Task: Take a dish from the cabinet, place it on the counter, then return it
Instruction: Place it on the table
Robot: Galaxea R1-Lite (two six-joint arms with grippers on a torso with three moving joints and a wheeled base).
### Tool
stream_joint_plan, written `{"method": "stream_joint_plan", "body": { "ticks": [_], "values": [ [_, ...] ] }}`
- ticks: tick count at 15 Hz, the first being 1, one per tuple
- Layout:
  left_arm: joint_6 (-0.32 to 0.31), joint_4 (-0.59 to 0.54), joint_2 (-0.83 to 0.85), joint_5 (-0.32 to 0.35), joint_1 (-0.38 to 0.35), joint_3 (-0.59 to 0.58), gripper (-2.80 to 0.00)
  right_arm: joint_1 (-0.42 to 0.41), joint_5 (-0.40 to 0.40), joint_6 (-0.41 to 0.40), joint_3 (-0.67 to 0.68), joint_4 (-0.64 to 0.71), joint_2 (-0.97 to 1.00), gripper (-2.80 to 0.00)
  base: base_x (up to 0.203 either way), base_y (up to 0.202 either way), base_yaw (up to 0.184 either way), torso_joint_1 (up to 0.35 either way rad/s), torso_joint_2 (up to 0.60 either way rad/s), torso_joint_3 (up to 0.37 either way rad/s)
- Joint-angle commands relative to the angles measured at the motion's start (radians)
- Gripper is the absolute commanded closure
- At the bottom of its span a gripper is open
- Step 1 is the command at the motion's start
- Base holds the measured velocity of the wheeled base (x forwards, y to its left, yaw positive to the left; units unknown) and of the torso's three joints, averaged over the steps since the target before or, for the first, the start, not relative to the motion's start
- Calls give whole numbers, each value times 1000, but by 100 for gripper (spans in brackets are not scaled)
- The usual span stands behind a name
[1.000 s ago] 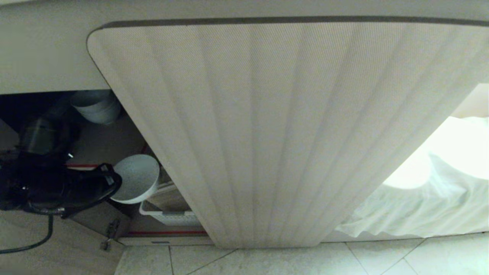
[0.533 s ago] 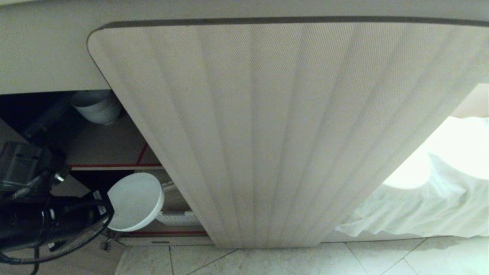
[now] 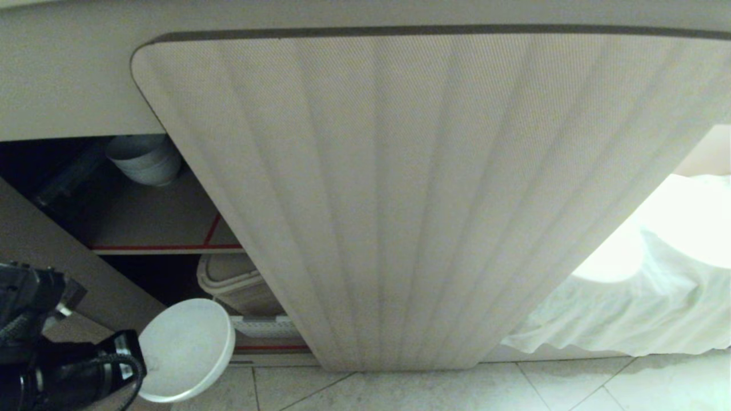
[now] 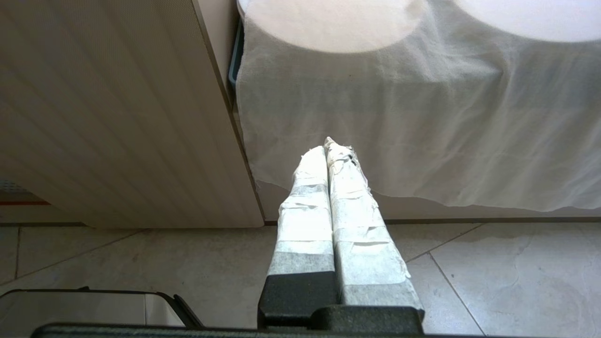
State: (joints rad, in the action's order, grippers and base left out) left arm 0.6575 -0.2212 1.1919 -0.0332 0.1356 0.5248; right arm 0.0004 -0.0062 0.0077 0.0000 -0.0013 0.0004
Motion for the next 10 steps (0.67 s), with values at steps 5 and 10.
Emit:
{"method": "stream_joint_plan", "body": {
  "ticks": [5, 10],
  "values": [
    [-35, -56, -115, 2, 47, -44, 0, 1, 0, 0, 0, 0, 0, 0, 0, 0, 0, 0, 0, 0],
    [-33, -86, -136, 4, 88, -54, 0, 0, 0, 0, 0, 0, 0, 0, 0, 0, 0, 0, 0, 0]
  ]
}}
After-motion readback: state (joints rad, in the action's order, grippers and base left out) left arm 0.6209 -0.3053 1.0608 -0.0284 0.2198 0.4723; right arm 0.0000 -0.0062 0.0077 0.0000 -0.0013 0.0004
